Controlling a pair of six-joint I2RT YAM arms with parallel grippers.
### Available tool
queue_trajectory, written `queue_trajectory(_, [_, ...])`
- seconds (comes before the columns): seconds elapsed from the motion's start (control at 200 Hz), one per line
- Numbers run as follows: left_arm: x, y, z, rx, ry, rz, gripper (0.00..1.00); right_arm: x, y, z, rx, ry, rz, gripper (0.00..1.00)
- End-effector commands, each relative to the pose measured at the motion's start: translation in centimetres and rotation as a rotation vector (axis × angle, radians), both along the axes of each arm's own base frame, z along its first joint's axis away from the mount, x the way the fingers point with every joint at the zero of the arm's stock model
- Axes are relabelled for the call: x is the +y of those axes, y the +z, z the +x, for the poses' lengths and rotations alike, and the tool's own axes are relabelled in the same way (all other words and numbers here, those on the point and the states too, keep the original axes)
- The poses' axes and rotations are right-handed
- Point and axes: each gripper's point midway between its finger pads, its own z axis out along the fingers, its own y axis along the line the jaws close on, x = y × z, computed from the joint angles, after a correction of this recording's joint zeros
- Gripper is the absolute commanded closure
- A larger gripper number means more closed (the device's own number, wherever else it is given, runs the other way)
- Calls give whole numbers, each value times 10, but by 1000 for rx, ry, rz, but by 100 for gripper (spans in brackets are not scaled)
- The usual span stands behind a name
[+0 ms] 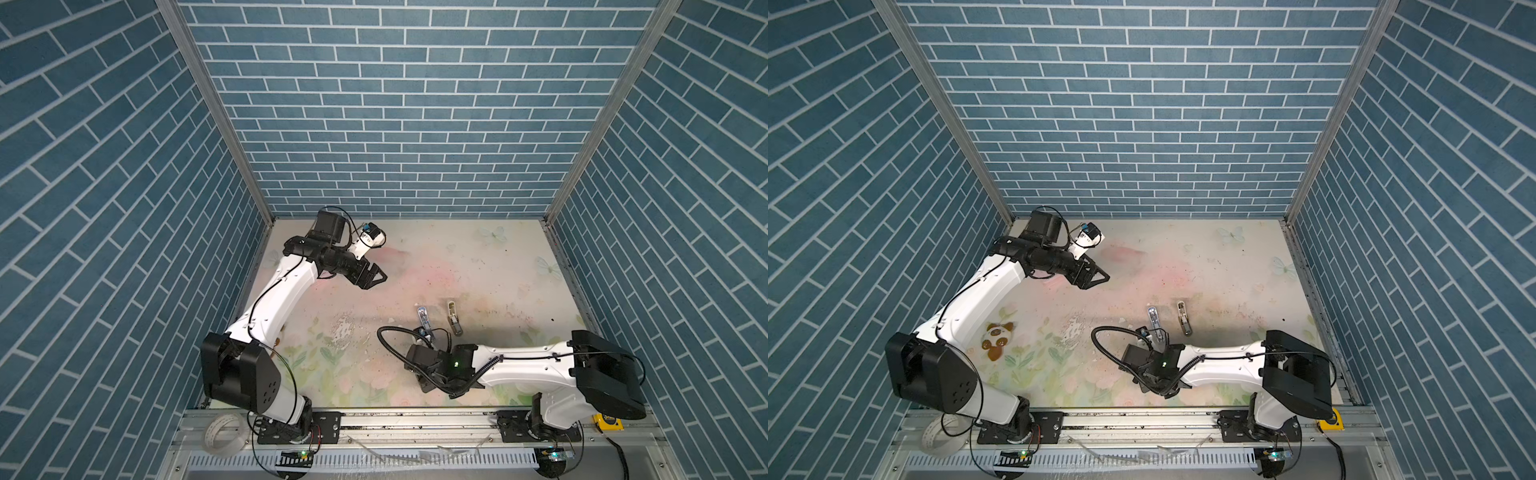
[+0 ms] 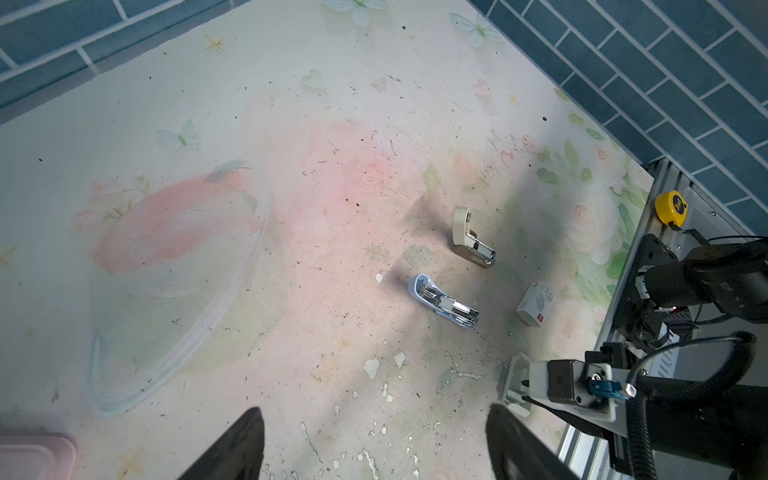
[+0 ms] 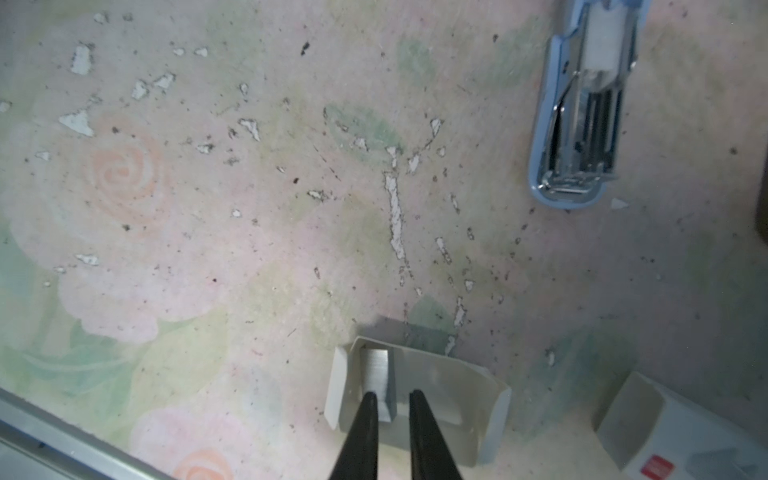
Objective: Load the staples into the stapler
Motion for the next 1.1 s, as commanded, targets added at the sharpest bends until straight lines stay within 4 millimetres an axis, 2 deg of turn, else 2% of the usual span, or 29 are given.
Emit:
queue_trajectory(0.0, [1,1,-3,-4,-7,-9,15,5,1,-1,10,-25,7,84])
queue_trajectory(0.57, [1,-4,-2,6,-5,-6,15,-2,-12,-1,12,-33,-54,85])
queue_trajectory(0.79, [1,-3,-2,1,-5,-3,15,0,1,3,-16,-33,-28,85])
queue_trajectory(0.905, [1,-2,-2,-1,-5,-4,15,3,10,4,-21,-26,0,82])
queue_trajectory(1.095, [1,-3,-2,0,-5,-5,15,4,9,1,-11,-19,-2,79])
